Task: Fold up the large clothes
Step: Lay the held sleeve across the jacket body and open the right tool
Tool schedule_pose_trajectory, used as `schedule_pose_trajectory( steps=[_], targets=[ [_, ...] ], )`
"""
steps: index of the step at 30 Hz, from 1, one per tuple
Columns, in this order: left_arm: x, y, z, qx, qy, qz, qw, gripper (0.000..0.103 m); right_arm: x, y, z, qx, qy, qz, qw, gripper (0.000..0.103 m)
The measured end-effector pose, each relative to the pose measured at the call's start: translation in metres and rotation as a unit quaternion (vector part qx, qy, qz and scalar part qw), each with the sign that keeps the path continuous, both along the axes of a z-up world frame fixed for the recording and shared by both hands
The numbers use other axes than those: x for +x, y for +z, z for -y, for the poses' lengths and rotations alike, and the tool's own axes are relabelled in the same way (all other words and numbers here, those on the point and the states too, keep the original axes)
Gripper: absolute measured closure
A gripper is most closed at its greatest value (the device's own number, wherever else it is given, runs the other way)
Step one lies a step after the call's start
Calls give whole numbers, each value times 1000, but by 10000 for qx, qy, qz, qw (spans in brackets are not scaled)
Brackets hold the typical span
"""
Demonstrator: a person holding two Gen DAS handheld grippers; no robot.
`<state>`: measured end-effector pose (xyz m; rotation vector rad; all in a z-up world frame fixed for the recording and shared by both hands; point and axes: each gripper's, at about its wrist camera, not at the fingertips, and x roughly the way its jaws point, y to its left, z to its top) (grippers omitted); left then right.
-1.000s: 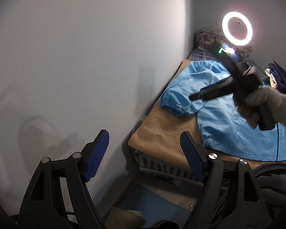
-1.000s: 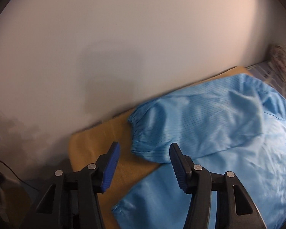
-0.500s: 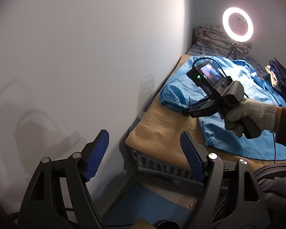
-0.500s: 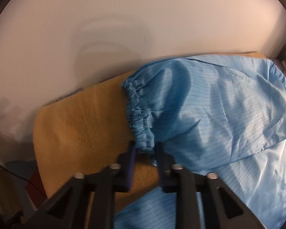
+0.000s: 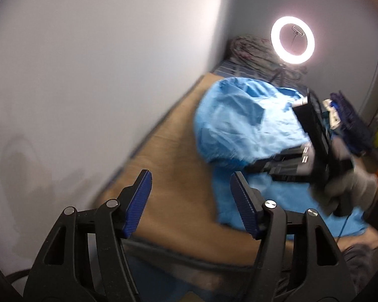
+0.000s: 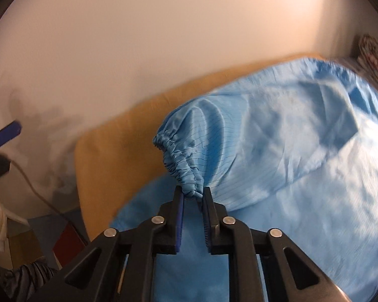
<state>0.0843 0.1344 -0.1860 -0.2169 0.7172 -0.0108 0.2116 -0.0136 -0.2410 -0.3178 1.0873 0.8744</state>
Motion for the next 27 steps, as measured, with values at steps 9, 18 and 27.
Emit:
schedule_pose_trajectory(
  steps=[9,18,27],
  targets=[
    [95,-53,3,-918,106,-790,9926,36,2,-3,39,538,-448,-110,9975,67],
    [158,-102,4,-1124,589,-1311,9832,36,49,-4,67,770,-1337,-85,9880,77],
    [168,-91,7,-1012,606,-879,9891,101,97,-34,63,802,-1840,-330,9791,79]
  ],
)
